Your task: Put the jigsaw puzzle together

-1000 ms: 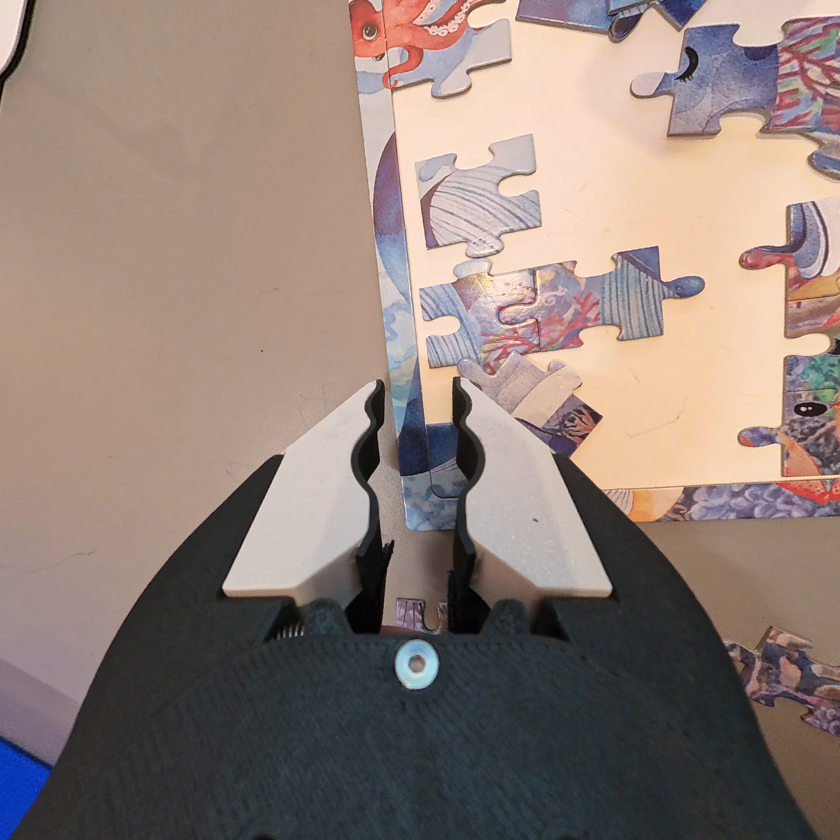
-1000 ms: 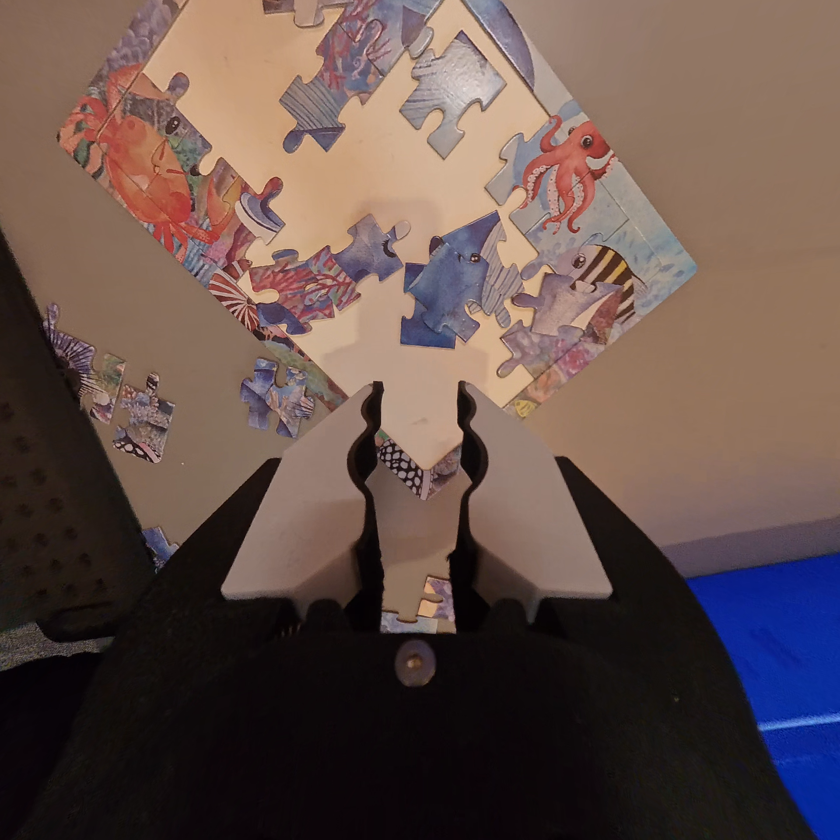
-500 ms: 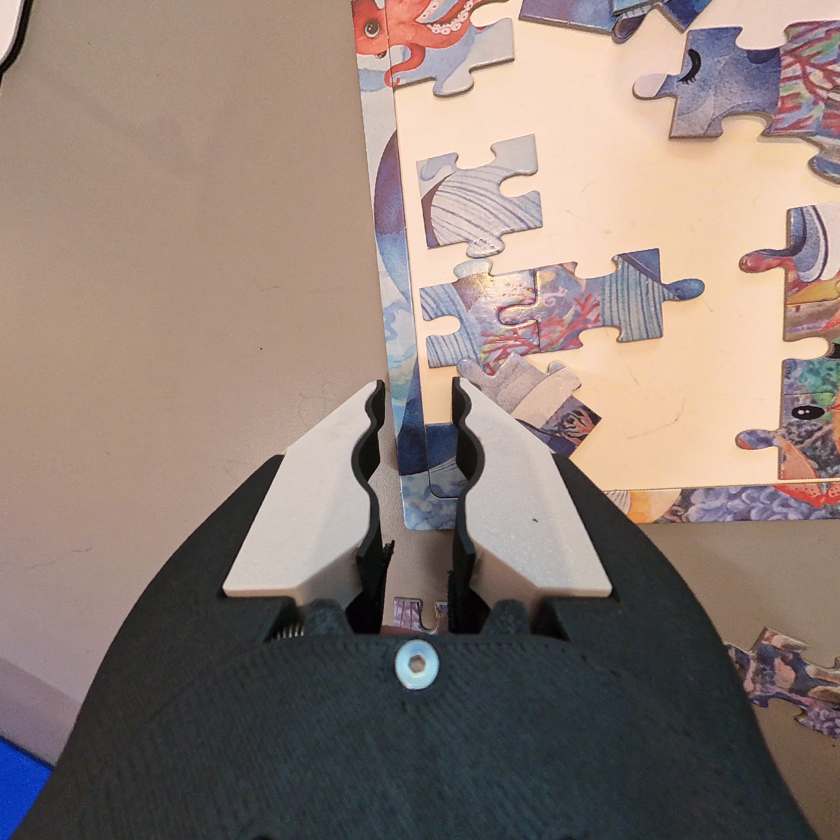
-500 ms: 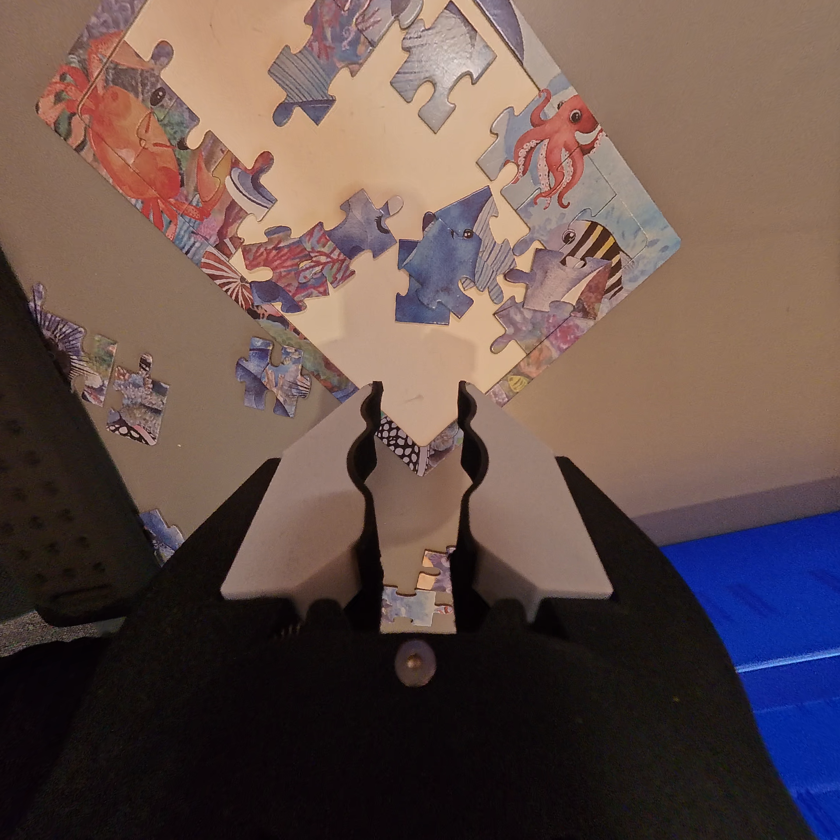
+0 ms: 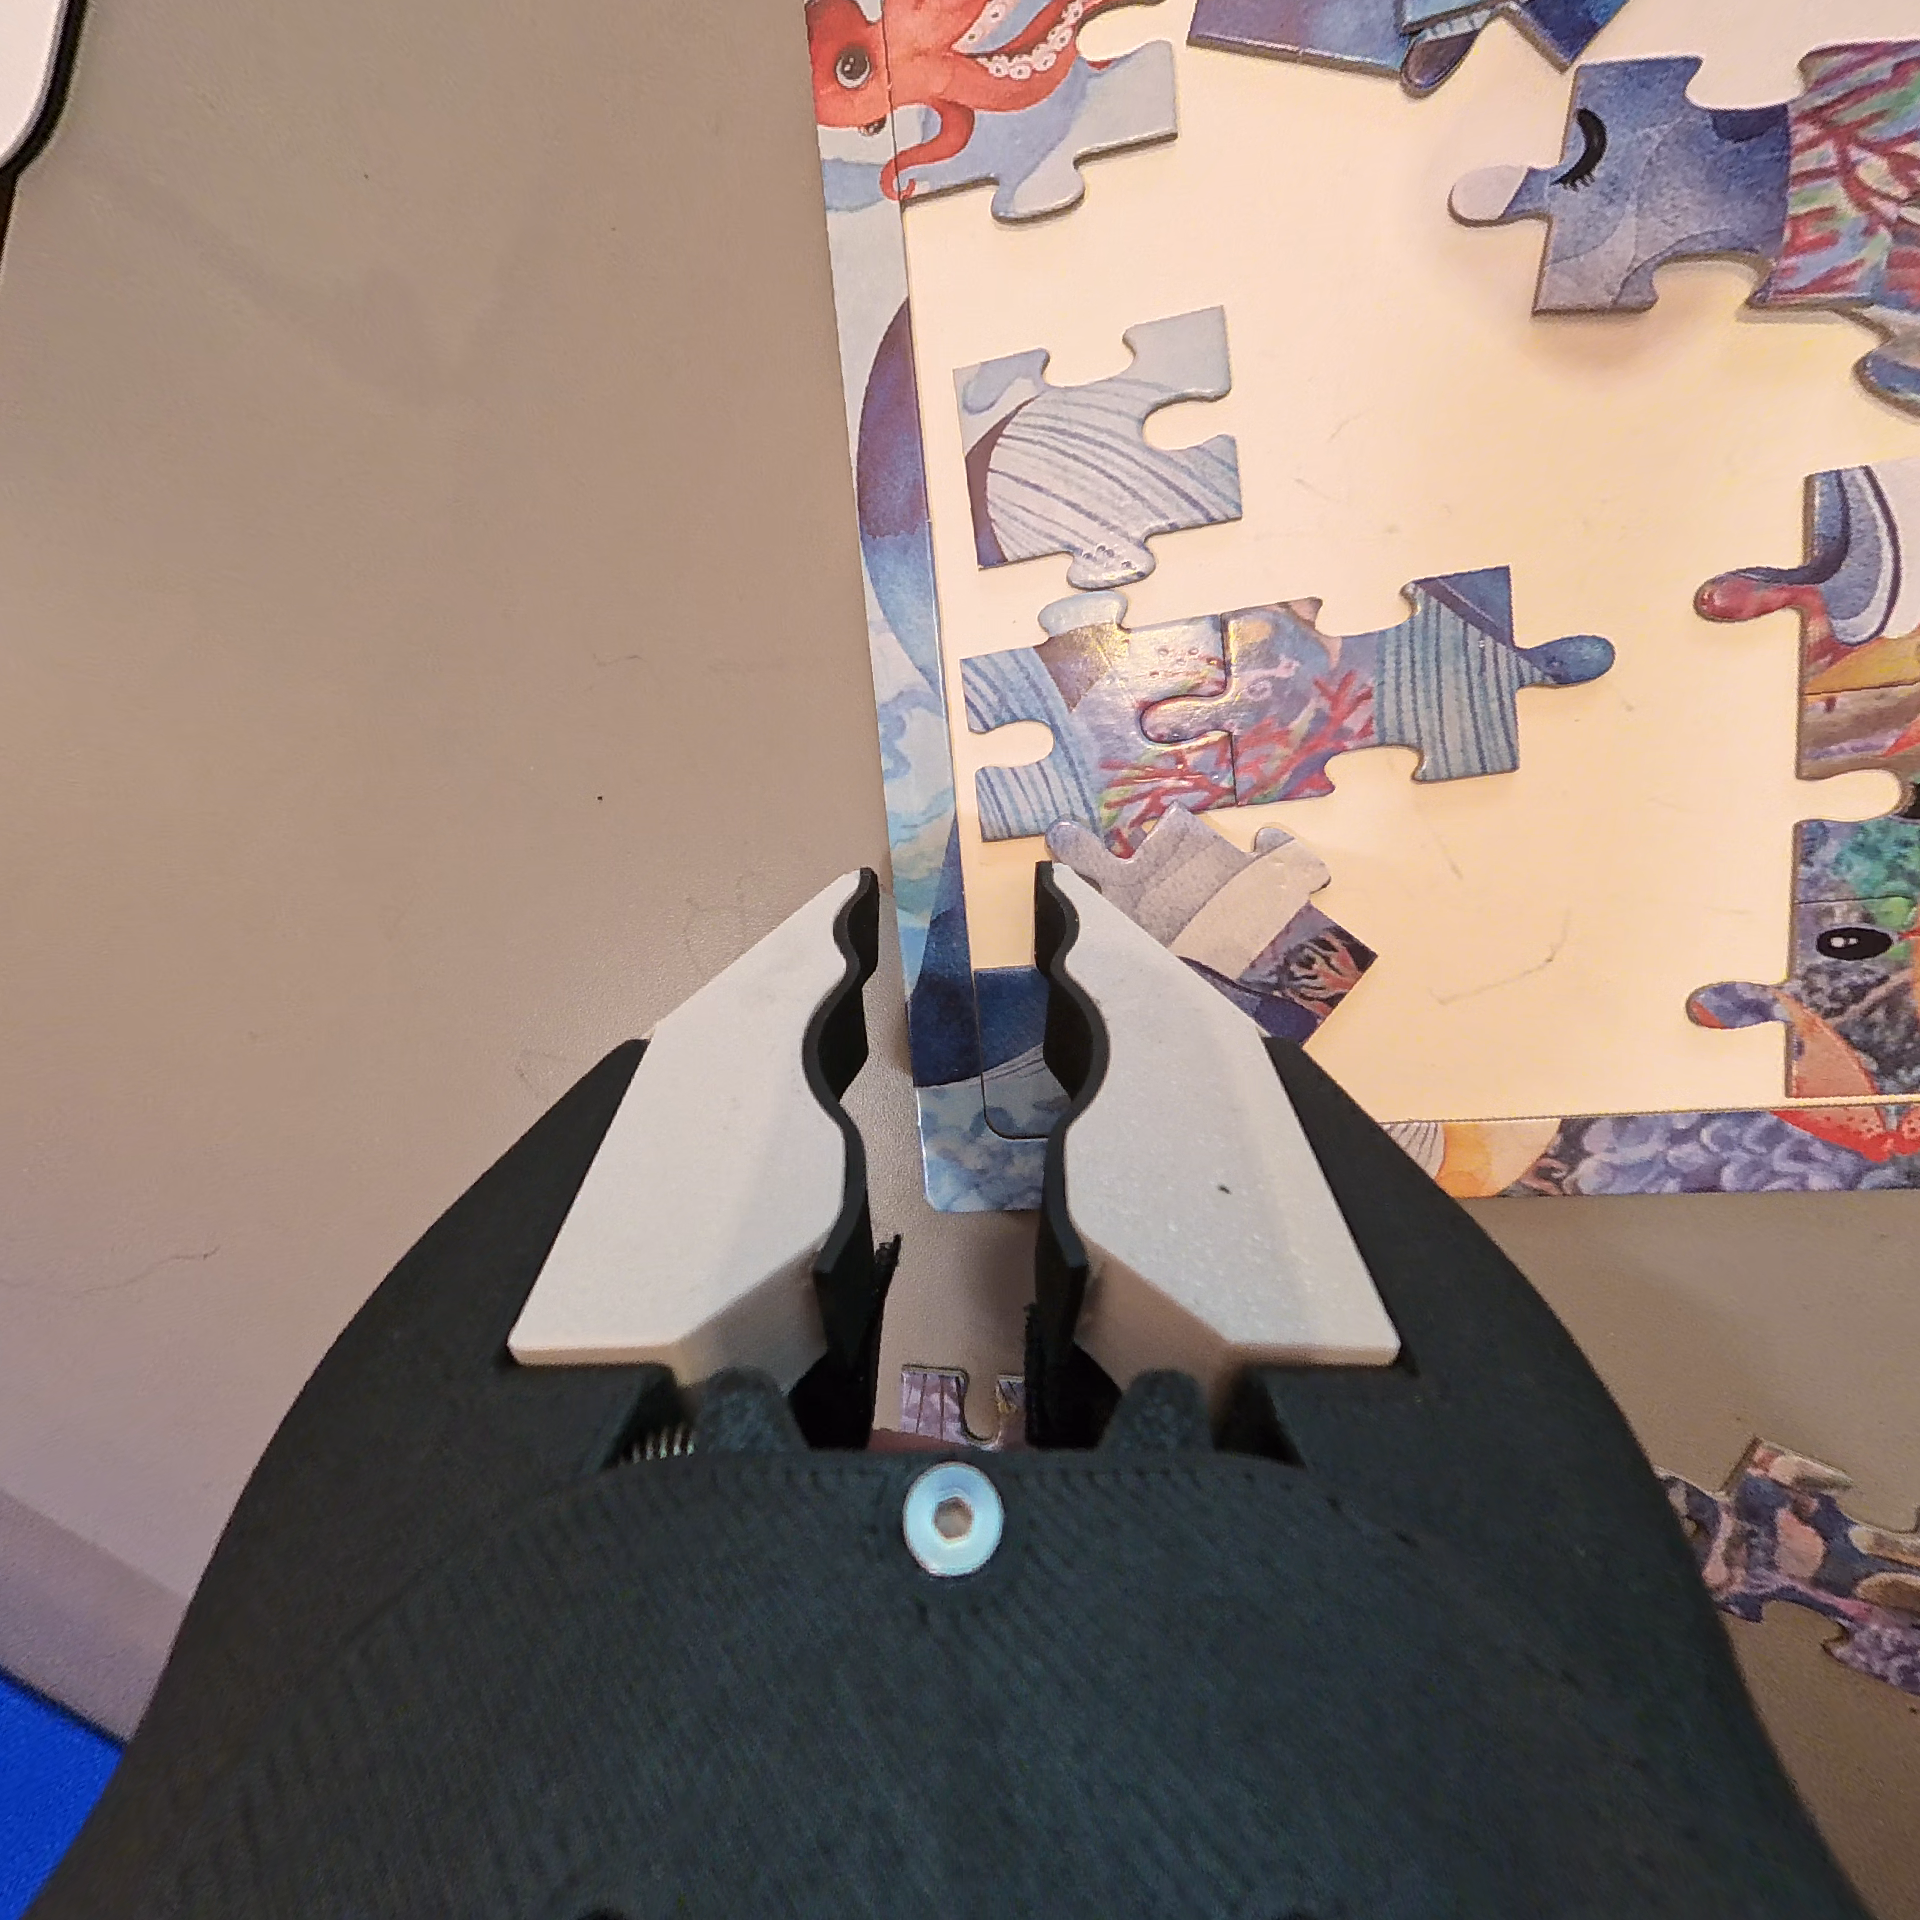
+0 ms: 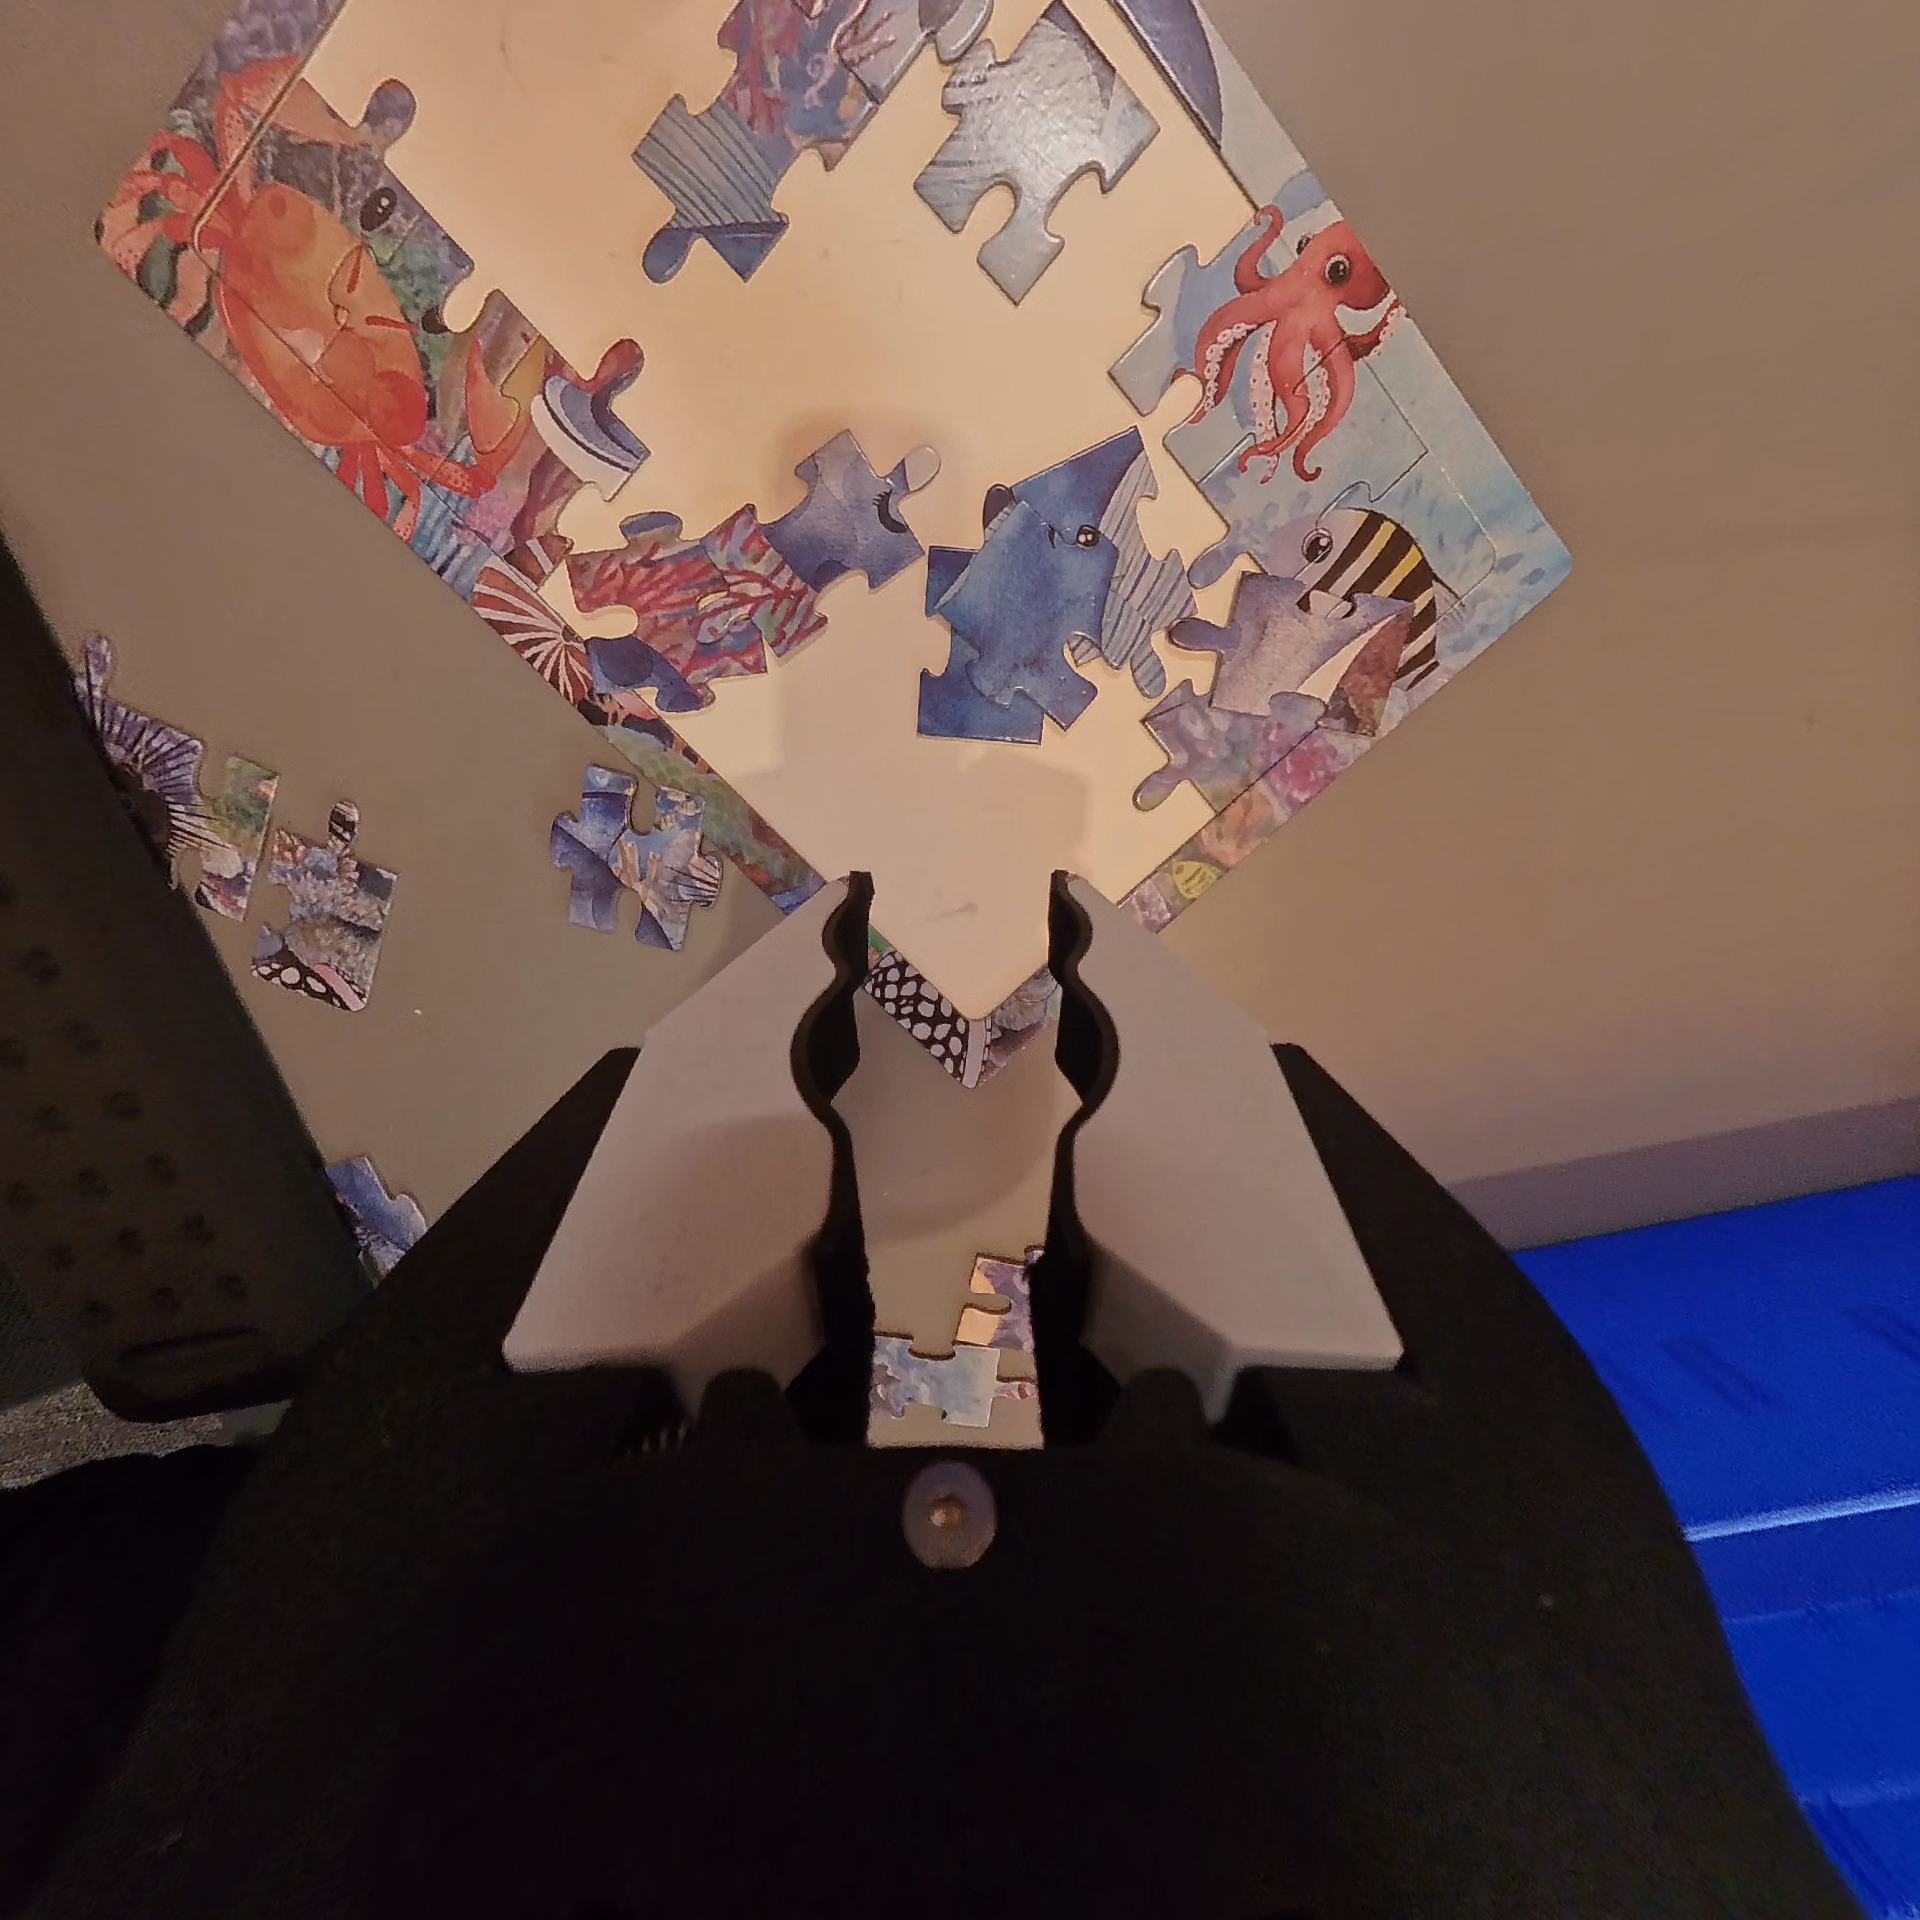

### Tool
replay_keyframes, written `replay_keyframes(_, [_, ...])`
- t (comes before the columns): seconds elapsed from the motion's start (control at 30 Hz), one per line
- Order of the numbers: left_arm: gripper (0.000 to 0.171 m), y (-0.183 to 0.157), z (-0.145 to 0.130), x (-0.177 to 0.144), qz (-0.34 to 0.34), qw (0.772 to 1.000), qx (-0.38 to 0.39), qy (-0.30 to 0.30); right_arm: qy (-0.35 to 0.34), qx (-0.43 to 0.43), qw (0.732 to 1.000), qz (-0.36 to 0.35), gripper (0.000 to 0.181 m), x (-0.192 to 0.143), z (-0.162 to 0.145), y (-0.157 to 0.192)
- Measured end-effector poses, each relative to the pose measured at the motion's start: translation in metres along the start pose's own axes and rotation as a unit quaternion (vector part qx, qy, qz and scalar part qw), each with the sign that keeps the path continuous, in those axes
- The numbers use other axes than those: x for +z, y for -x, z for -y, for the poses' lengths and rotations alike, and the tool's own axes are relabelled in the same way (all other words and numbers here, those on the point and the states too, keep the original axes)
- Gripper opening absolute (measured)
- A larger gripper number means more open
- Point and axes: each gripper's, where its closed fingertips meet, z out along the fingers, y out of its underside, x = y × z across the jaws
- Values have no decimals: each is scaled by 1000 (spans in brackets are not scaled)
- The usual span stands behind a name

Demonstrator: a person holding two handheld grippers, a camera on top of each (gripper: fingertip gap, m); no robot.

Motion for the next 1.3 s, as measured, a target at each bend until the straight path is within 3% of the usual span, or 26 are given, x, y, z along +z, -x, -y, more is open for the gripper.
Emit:
replay_keyframes(0.77, [34,3,-2,-4,12,1000,6,3,26,-17,999,17,33,18,2,8])
replay_keyframes(1.3, [34,15,-1,-30,31,999,-7,-25,39,-39,998,34,33,31,9,20])
